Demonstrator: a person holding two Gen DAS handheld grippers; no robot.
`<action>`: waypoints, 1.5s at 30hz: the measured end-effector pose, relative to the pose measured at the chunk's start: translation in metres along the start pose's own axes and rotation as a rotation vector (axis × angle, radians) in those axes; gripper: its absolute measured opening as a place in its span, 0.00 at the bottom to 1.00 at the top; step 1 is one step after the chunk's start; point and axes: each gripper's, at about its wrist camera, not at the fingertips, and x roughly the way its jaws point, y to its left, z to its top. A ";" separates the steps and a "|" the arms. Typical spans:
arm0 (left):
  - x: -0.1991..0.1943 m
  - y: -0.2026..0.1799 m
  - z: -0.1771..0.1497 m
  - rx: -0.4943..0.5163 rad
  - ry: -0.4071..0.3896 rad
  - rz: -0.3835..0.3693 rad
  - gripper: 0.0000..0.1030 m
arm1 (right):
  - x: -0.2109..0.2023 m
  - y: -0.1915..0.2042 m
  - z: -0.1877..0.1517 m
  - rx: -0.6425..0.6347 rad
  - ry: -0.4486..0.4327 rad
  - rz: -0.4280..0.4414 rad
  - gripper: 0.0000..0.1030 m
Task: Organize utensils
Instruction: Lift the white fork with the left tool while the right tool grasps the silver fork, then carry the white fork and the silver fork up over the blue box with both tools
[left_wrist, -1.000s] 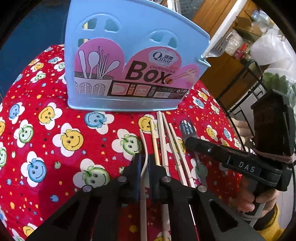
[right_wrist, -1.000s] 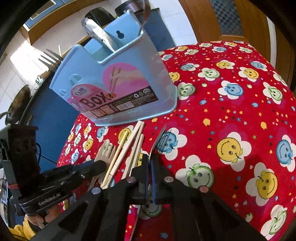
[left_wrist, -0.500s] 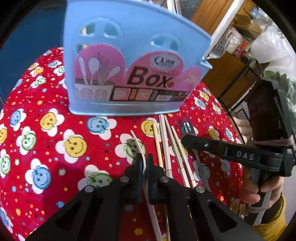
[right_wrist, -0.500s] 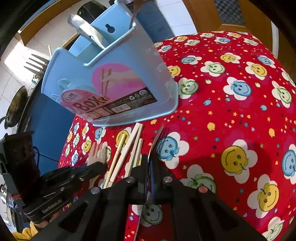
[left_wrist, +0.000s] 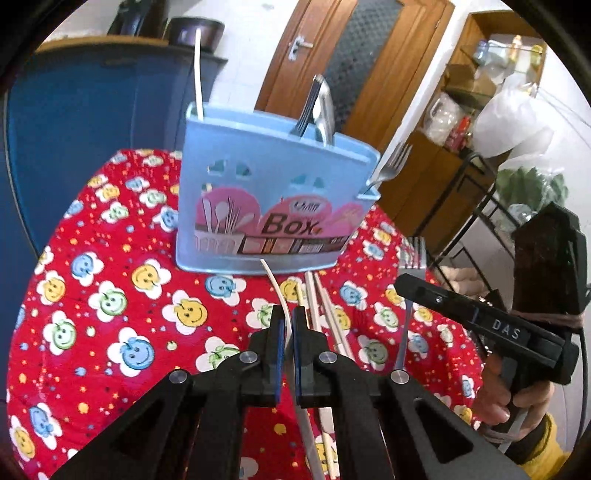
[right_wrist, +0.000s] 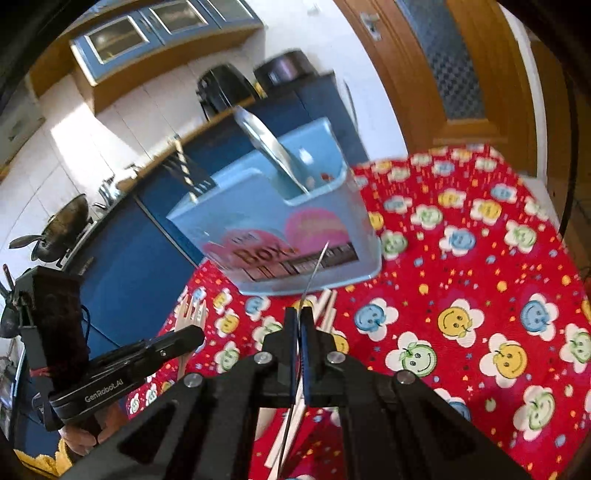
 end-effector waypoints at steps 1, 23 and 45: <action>-0.006 -0.002 0.000 0.009 -0.017 0.000 0.03 | -0.006 0.005 -0.001 -0.018 -0.026 -0.011 0.03; -0.075 -0.013 0.030 0.061 -0.261 0.045 0.03 | -0.071 0.045 -0.002 -0.095 -0.307 -0.091 0.03; -0.057 -0.008 0.147 0.095 -0.618 0.245 0.03 | -0.063 0.045 0.019 -0.141 -0.312 -0.079 0.03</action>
